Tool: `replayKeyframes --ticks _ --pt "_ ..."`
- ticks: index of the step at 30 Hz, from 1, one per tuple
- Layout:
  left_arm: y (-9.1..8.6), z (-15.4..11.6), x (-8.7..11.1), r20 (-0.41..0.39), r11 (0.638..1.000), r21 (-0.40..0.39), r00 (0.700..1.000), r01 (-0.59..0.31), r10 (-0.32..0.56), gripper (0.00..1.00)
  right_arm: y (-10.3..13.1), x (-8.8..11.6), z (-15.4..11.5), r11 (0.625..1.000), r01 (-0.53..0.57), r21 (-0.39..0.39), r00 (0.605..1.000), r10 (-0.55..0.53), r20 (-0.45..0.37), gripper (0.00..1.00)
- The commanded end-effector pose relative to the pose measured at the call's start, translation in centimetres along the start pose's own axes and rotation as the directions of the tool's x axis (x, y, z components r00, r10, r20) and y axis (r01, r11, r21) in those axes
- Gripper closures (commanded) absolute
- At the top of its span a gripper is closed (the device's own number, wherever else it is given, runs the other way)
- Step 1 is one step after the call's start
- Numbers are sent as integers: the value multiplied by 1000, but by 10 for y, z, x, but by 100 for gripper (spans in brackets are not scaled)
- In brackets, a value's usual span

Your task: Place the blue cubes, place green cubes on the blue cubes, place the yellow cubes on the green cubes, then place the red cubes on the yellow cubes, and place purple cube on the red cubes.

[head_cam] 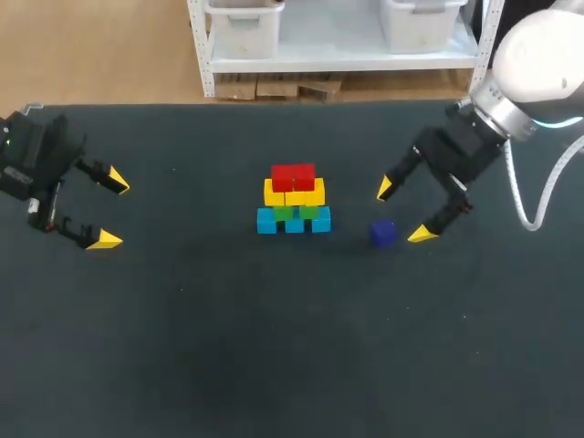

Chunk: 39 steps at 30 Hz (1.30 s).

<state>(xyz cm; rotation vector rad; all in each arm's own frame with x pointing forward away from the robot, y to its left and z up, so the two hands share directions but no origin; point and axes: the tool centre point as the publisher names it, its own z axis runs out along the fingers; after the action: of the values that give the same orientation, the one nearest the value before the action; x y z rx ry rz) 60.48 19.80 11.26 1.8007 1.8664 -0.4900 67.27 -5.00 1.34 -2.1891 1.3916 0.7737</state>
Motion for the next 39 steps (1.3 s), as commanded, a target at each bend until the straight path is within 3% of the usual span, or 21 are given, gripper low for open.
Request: replayKeyframes --ticks 1,9,10,11,15,17,22,25,31,34,39 --pt "0 0 1 5 1000 -2 1000 -4 4 0 -4 7 6 1000 13 -9 1000 -13 18 0" --pt "0 0 1 5 1000 -2 1000 -4 4 0 -7 8 9 998 62 -20 997 -61 42 0" --pt "0 0 1 5 1000 -2 1000 -4 4 0 -8 8 10 998 65 -22 997 -64 43 14" --pt "0 0 1 5 1000 -2 1000 -4 4 0 -8 9 11 997 68 -25 997 -66 45 19" --pt "0 0 1 5 1000 -2 1000 -4 4 0 -9 9 15 997 75 -36 996 -72 55 21" --pt "0 0 1 5 1000 -2 1000 -4 4 0 -9 9 17 996 78 -41 996 -75 57 36" --pt "0 0 1 5 1000 -2 1000 -4 4 0 -10 6 20 995 89 -52 994 -85 62 30" --pt "0 0 1 5 1000 -2 1000 -4 4 0 -10 5 23 994 91 -60 994 -87 64 33" --pt "0 0 1 5 1000 -2 1000 -4 4 0 -13 2 28 993 96 -71 994 -91 68 63" --pt "0 0 1 5 1000 -2 1000 -4 4 0 -14 0 29 993 95 -74 994 -90 65 100" --pt "0 0 1 5 1000 -2 1000 -4 4 0 -14 -10 24 995 74 -64 996 -70 58 100"
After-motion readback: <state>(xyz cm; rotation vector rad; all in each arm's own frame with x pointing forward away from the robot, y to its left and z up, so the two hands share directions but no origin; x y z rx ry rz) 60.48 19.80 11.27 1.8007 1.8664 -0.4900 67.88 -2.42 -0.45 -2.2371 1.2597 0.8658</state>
